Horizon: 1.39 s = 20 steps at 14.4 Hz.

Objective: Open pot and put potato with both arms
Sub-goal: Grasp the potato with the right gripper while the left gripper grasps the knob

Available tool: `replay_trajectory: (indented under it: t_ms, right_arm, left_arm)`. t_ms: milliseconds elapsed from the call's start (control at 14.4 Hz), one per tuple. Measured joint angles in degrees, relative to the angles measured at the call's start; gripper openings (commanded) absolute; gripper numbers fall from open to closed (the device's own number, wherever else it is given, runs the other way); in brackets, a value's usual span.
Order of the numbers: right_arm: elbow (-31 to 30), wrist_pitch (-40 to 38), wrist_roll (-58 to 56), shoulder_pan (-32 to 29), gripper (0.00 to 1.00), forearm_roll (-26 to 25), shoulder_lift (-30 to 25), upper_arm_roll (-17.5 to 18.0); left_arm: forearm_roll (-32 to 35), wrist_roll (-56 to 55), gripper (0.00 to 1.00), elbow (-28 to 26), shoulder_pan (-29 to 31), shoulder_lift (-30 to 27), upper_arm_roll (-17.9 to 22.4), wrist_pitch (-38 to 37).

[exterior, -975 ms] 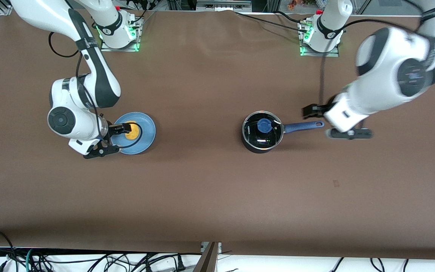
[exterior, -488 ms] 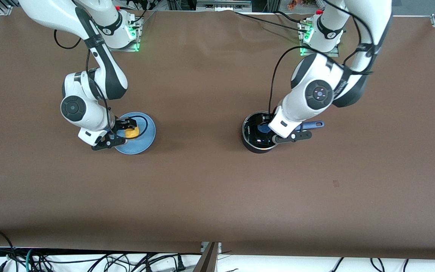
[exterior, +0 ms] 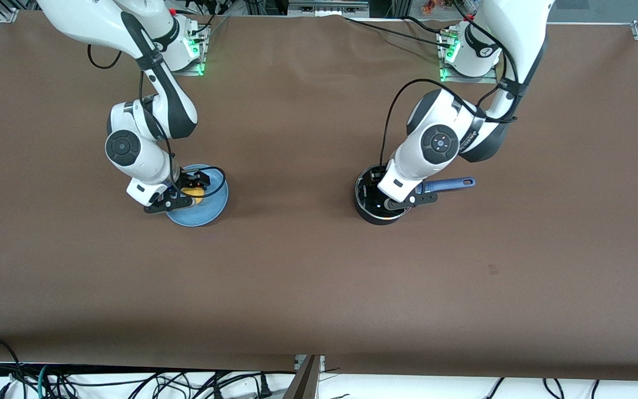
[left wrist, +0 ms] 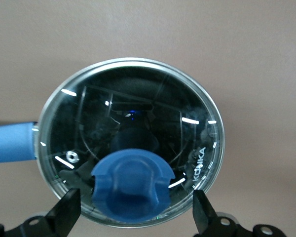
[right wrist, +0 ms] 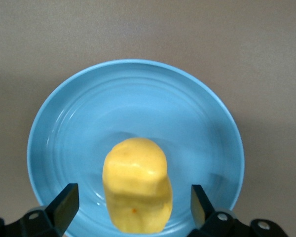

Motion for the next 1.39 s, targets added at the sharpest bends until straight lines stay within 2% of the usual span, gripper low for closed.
replay_trajectory:
  t_ms: [279,488,697,975,1254,1393]
  right_arm:
    - [-1.56,2.56,0.02,0.00,1.00,0.00,0.01,0.00]
    - [-2.45,4.60,0.03,-0.01,1.00,0.00,0.09,0.00]
    - [-2.74,5.89,0.03,-0.01,1.00,0.00,0.22,0.00]
    - [-2.96,7.96,0.03,-0.01,0.98,0.00,0.53,0.00]
    - [-3.40,9.89,0.02,-0.01,0.42,0.00,1.05,0.00]
    - [-3.41,10.12,0.02,-0.01,0.24,0.00,1.17,0.00]
  left_arm:
    - [0.11,-0.26,0.85,0.01,-0.39,0.14,0.14,0.20]
    - [2.42,-0.29,0.68,0.00,-0.39,0.17,0.18,0.22]
    - [3.49,-0.31,0.44,0.00,-0.40,0.48,0.19,0.23]
    - [3.67,-0.22,0.03,0.00,-0.40,0.78,0.32,0.50]
    - [3.69,-0.20,0.00,0.09,-0.39,0.81,0.38,0.50]
    - [3.69,-0.20,0.00,0.48,-0.38,0.64,0.39,0.28]
